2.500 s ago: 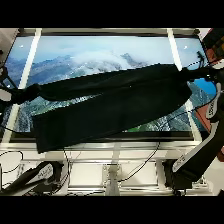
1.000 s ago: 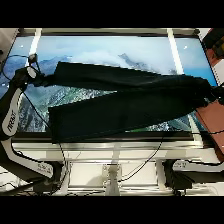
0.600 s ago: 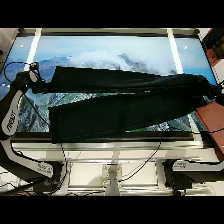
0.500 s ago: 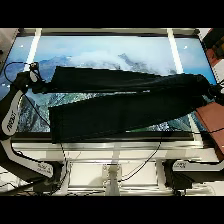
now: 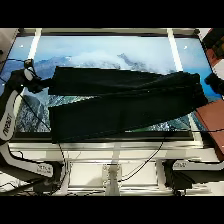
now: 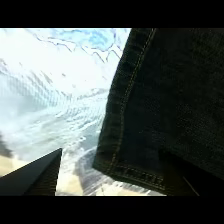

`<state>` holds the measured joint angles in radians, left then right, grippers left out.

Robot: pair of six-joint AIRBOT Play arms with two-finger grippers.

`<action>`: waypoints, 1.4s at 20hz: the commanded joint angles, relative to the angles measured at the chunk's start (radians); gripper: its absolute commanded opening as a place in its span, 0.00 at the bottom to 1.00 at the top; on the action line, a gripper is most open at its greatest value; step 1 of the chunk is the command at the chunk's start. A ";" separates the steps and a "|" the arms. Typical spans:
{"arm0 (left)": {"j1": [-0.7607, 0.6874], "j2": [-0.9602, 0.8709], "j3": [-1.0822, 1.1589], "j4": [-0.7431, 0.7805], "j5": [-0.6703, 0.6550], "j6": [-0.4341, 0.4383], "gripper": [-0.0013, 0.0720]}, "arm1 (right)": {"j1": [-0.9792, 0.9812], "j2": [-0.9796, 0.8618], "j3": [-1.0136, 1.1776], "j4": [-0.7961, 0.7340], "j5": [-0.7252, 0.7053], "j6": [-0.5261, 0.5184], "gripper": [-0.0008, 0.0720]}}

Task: Fold the clothes and pants, and hang the long-sleeved shirts on hangers.

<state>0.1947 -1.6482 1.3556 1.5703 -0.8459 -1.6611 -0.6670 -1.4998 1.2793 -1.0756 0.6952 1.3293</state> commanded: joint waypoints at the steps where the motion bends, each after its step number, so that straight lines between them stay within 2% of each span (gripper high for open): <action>1: 0.047 0.092 0.001 0.008 -0.033 0.025 0.96 | -0.121 -0.001 0.145 -0.103 0.295 0.003 0.62; 4: 0.101 0.180 0.001 0.008 -0.042 0.027 0.96 | -0.225 -0.008 0.169 -0.106 0.534 -0.146 0.62; 6: 0.119 0.212 0.001 0.008 -0.060 0.027 0.96 | -0.257 -0.052 0.168 -0.107 0.722 -0.196 0.66; 8: 0.121 0.215 0.000 0.008 -0.096 0.027 0.96 | -0.246 -0.090 0.168 -0.101 0.781 -0.256 0.82; 10: 0.117 0.214 -0.002 0.008 -0.124 0.026 0.96 | -0.206 -0.100 0.168 -0.101 0.723 -0.307 0.84; 20: 0.117 0.188 -0.002 -0.011 -0.219 0.026 0.96 | -0.068 -0.183 0.173 -0.184 0.486 -0.326 0.85; 23: 0.116 0.188 -0.002 -0.012 -0.226 0.026 0.96 | -0.069 -0.187 0.173 -0.193 0.418 -0.323 0.78; 25: 0.116 0.187 -0.002 -0.011 -0.245 0.027 0.96 | -0.069 -0.202 0.173 -0.193 0.414 -0.321 0.77; 28: 0.117 0.185 -0.002 -0.010 -0.314 0.087 0.96 | -0.069 -0.204 0.193 -0.193 0.414 -0.341 0.77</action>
<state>0.3107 -1.4624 1.3537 1.5589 -1.1000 -1.6157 -0.7376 -1.6974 1.4578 -1.2633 1.1290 1.0000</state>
